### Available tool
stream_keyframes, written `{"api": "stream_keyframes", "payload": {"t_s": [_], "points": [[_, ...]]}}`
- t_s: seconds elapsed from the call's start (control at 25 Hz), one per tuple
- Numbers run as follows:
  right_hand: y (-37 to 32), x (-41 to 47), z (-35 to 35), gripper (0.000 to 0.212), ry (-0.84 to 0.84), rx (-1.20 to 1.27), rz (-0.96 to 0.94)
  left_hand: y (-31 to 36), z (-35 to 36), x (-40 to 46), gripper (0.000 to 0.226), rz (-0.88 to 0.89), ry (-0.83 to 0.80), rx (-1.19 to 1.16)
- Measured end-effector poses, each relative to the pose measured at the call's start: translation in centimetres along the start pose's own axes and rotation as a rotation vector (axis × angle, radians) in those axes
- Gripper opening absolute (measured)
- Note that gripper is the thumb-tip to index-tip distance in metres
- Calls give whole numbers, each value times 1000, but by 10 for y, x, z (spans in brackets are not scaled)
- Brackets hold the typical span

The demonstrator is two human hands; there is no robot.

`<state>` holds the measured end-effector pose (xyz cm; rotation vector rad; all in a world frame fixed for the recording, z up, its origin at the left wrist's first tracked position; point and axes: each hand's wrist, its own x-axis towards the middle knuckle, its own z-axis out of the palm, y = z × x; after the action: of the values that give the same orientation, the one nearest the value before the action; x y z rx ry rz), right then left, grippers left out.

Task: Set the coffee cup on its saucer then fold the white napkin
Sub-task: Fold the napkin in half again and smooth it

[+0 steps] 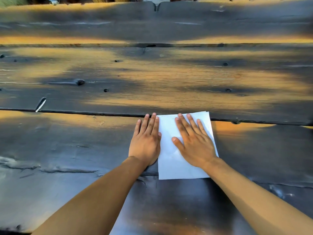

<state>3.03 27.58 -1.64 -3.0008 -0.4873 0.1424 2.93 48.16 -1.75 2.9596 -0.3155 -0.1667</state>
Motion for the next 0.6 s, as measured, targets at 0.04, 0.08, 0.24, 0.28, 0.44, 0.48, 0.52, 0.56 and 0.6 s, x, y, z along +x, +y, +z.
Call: {"api": "stream_keyframes", "payload": {"t_s": [0.04,0.08,0.24,0.28,0.44,0.48,0.52,0.56,0.6], "points": [[14,-5,-2,73,6,-3,29,0,0,0,59,-2,-5,1],[25,-9,-4,75,5,8,59,1,-1,0,59,-3,-6,1],[38,-14,-6,78,-24,28,124,2,-4,-2,60,-6,0,-22],[37,-14,-4,78,-32,30,119,2,-5,-2,60,-6,8,-54],[35,-12,-8,77,-34,-4,130,2,-12,-6,59,-6,89,-276],[29,-13,-12,75,-7,-10,146,5,-13,-11,57,-18,120,-304],[19,-13,-17,72,35,-6,154,9,-13,-19,57,-32,146,-301],[3,-15,-20,68,75,15,141,13,-12,-30,56,-37,150,-278],[-15,-20,-20,65,100,45,108,19,-10,-43,57,-26,125,-251]]}}
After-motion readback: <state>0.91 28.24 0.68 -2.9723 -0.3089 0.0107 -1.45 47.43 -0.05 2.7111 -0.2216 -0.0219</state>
